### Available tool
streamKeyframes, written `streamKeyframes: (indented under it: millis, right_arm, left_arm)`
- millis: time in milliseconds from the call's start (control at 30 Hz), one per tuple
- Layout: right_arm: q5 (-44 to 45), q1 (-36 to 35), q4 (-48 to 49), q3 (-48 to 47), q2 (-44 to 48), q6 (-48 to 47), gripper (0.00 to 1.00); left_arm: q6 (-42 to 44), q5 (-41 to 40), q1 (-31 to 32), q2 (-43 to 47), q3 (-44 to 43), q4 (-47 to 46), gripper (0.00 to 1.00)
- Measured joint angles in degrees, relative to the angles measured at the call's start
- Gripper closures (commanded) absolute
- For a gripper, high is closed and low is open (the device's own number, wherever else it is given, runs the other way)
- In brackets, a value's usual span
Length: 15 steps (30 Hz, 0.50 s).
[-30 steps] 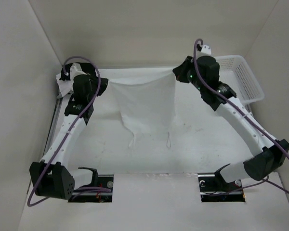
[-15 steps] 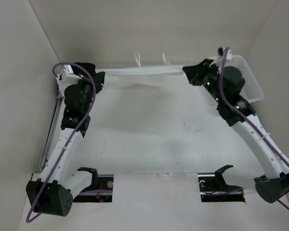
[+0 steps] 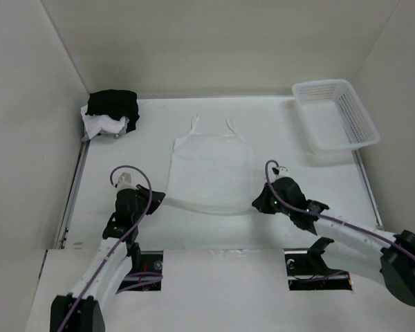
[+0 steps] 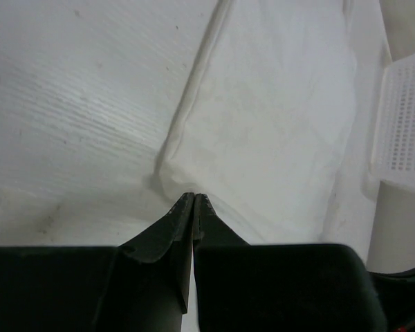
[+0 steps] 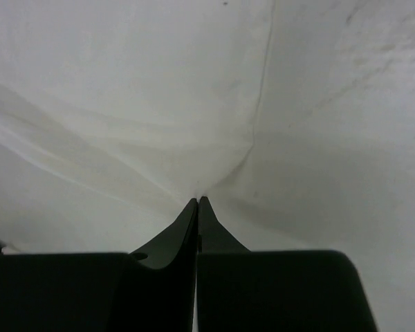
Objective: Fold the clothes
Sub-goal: Flatten the tank top out, then fold the tank top
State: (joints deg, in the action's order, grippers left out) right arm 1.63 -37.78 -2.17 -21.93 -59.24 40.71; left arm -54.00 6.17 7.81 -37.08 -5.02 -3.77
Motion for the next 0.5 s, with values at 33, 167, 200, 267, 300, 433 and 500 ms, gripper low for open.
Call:
streamKeyframes:
  millis: [33, 167, 200, 267, 300, 433, 500]
  right_arm:
    - [0.3, -2.4, -0.9, 1.5, 3.0, 1.7, 1.00]
    - [3.4, -14.5, -5.7, 3.3, 14.9, 9.4, 1.00]
    - [4.9, -18.0, -7.6, 3.4, 18.0, 11.9, 1.00]
    - [7.7, -23.9, -11.3, 3.5, 23.4, 16.6, 1.00]
    - [9.1, -26.2, -13.3, 3.5, 25.6, 18.7, 0.99]
    - [13.7, -29.0, -19.3, 3.4, 28.9, 23.2, 0.99]
    - [14.4, -25.4, -20.7, 2.4, 26.3, 22.5, 0.99]
  left_arm:
    - [-0.5, 0.9, 0.2, 3.8, 0.3, 3.1, 1.00]
    - [-2.6, 2.1, 3.5, 18.8, -2.3, 16.5, 1.00]
    - [-3.2, 1.7, 4.9, 21.2, -4.2, 20.2, 1.00]
    - [-4.7, 0.1, 8.5, 25.4, -7.7, 26.4, 1.00]
    - [-5.5, -1.4, 10.4, 27.9, -9.4, 29.7, 1.00]
    - [-6.9, -8.8, 15.9, 29.9, -15.7, 37.5, 1.00]
    - [-6.6, -11.9, 17.1, 25.1, -17.7, 37.0, 1.00]
